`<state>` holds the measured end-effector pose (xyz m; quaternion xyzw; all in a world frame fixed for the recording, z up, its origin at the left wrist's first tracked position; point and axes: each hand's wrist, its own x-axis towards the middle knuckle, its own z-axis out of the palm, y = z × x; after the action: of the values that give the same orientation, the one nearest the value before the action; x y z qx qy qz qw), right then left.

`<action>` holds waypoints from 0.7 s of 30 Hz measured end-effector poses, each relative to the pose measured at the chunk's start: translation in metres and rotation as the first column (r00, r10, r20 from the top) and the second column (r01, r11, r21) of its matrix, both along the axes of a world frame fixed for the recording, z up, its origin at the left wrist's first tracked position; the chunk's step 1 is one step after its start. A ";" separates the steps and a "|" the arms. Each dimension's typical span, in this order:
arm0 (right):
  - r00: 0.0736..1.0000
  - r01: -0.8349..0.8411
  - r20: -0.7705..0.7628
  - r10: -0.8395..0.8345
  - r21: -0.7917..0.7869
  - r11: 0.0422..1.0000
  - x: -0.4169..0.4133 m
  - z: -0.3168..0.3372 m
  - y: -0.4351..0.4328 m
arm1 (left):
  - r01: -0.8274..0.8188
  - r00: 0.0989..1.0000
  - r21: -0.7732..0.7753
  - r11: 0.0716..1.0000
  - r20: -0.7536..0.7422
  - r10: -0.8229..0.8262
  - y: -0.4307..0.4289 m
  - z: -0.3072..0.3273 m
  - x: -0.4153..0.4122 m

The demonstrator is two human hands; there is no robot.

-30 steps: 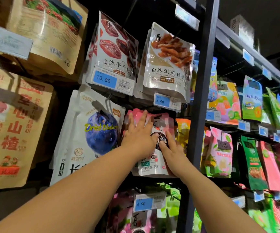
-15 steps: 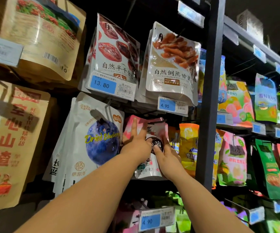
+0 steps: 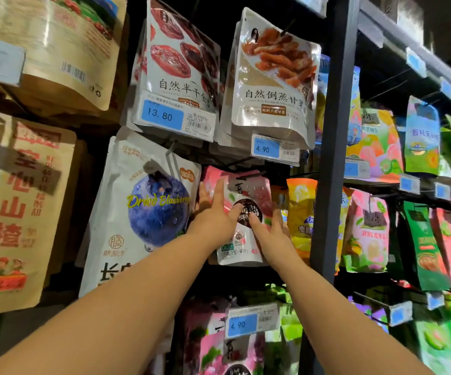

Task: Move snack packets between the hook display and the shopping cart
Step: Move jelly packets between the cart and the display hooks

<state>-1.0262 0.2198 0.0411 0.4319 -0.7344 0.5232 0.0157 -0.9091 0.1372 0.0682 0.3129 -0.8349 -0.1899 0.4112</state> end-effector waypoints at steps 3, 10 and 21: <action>0.979 -0.104 0.167 0.116 -0.077 0.992 0.000 -0.003 0.007 | 0.026 0.999 0.018 1.000 0.018 -0.026 0.003 -0.001 0.007; 0.989 -0.046 0.141 0.048 -0.017 0.999 0.006 -0.005 0.013 | 0.080 0.997 0.023 0.997 -0.009 -0.080 0.006 -0.004 0.013; 0.996 0.072 -0.050 -0.073 -0.017 0.997 0.016 -0.007 0.027 | 0.114 0.990 0.002 0.993 -0.079 -0.114 0.019 -0.021 0.010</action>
<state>-1.0106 0.2468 0.0337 0.4178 -0.7451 0.5167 0.0564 -0.8989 0.1563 0.0468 0.2582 -0.8338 -0.2281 0.4313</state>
